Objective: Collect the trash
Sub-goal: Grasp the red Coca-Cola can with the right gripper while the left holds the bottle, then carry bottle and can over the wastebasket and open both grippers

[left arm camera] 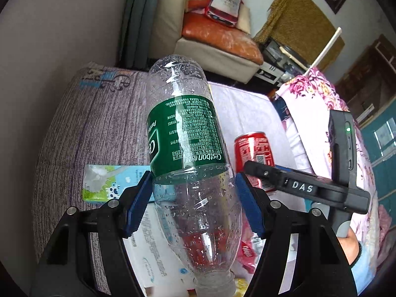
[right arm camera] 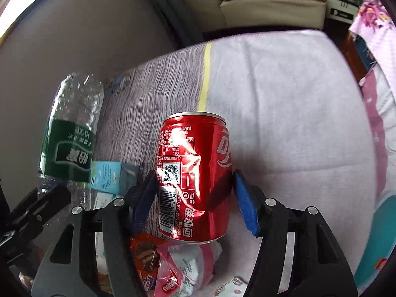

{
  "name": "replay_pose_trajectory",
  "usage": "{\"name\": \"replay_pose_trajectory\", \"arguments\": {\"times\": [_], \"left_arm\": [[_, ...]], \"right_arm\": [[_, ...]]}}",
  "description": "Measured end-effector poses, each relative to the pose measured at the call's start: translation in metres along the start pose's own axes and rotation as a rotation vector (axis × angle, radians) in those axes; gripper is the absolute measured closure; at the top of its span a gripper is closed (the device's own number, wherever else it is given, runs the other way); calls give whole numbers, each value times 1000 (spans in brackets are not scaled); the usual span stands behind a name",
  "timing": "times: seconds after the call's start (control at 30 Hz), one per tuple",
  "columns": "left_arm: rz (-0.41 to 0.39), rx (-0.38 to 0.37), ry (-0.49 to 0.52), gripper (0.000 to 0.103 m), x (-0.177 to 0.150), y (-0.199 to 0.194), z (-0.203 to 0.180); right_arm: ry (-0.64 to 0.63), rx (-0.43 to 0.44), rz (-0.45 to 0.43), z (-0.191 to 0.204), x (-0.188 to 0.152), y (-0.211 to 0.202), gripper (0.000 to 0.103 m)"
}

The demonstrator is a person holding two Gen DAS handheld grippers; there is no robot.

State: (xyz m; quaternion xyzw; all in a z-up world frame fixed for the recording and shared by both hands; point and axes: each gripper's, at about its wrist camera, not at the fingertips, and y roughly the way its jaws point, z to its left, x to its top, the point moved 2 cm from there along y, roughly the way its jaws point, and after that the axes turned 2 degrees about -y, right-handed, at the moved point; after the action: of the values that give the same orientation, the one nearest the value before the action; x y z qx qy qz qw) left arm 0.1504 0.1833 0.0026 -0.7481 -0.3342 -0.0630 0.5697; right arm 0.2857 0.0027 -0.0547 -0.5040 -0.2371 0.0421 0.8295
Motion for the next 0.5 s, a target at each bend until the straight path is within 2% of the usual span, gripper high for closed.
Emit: {"name": "replay_pose_trajectory", "arguments": {"times": [0.2,0.5], "left_arm": [[-4,-26,58,34,-8,-12,-37],[30,-76,178,34,-41,-8,-111]], "right_arm": [[29,-27,-66,-24,-19,-51,44],[122,-31,-176,-78,-62,-128,44]]}}
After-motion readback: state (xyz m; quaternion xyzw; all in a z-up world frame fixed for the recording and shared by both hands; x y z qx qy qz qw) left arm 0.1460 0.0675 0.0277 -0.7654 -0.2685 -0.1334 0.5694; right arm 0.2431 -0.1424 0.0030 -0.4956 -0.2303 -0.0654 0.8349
